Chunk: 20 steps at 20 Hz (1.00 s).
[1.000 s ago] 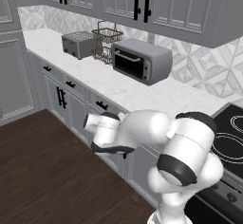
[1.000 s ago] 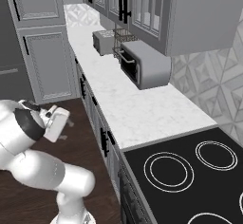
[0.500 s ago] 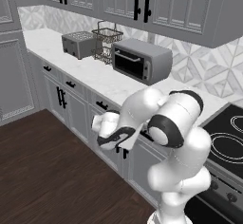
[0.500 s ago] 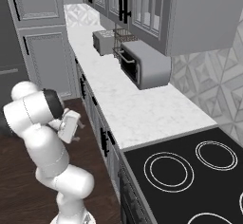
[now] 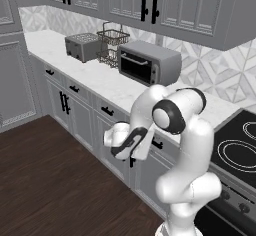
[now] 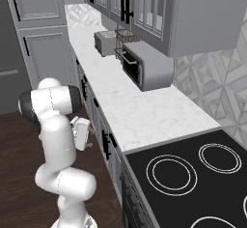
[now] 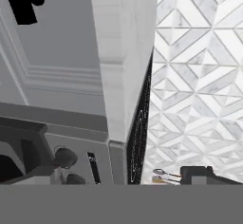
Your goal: Take a straw from the drawer in front and place it inside the glass cup on the dining counter.
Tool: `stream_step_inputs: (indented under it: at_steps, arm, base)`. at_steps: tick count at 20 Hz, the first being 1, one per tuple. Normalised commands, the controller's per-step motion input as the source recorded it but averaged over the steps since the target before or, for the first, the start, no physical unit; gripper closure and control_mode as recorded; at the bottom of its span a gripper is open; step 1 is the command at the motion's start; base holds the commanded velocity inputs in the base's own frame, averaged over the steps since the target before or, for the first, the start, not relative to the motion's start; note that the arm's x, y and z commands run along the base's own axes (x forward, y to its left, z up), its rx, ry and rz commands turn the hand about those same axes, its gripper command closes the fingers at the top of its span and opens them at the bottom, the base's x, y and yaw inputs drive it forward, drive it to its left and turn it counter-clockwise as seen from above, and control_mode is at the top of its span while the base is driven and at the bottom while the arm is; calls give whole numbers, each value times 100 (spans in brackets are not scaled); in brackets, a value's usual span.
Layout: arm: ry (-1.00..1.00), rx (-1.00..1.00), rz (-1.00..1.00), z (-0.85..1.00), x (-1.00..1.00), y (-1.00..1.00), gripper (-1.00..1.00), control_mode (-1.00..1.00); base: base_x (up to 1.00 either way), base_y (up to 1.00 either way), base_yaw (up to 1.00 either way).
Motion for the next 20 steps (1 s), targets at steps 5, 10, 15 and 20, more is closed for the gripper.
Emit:
stream_step_inputs:
  at_steps: [5, 10, 15, 20]
  arm:
    - [-2, -6, 7, -36, 25, -9, -100, -100]
    - [0, -1, 10, -26, 56, -6, -100, -100]
    - [0, 0, 9, -31, 45, -10, -100, -100]
    - [0, 0, 7, -35, 29, -16, -100, -100]
  base:
    - [0, 0, 0]
    - [0, 0, 0]
    - [0, 0, 0]
    - [0, 0, 0]
